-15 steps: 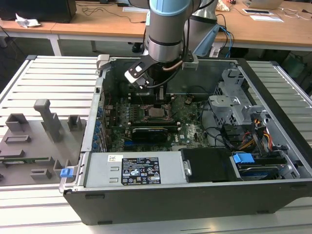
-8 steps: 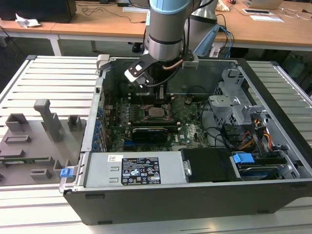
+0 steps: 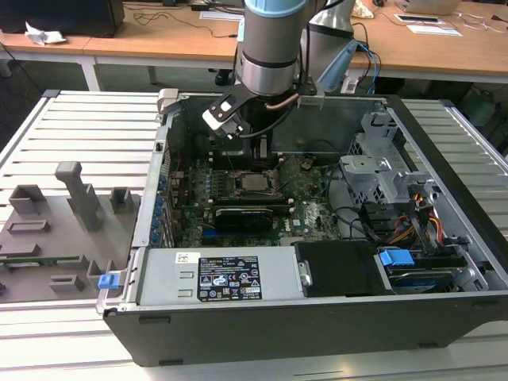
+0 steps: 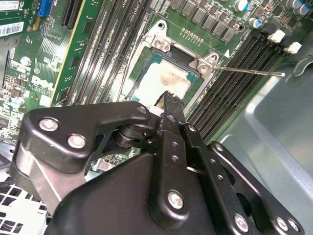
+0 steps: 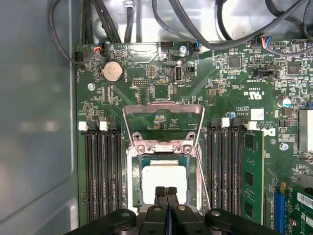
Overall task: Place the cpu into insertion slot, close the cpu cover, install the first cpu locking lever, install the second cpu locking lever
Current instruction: 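Close the cpu cover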
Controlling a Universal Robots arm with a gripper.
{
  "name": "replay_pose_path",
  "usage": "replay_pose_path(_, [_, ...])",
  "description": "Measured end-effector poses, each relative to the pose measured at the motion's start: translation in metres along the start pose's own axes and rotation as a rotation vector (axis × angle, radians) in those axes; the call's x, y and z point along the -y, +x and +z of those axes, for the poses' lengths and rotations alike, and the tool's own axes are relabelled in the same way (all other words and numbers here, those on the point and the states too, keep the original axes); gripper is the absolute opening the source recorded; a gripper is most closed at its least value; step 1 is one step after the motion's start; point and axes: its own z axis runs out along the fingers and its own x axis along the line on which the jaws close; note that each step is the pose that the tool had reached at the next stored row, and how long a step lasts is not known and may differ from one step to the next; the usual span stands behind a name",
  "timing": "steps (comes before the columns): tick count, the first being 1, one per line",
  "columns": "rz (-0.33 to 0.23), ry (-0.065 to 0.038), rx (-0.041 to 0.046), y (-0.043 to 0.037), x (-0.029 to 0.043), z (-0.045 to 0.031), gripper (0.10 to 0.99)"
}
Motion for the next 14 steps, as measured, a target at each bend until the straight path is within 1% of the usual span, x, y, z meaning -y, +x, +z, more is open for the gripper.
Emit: replay_pose_path(14, [0.000, 0.000, -0.0006, 0.0004, 0.0000, -0.0085, 0.106])
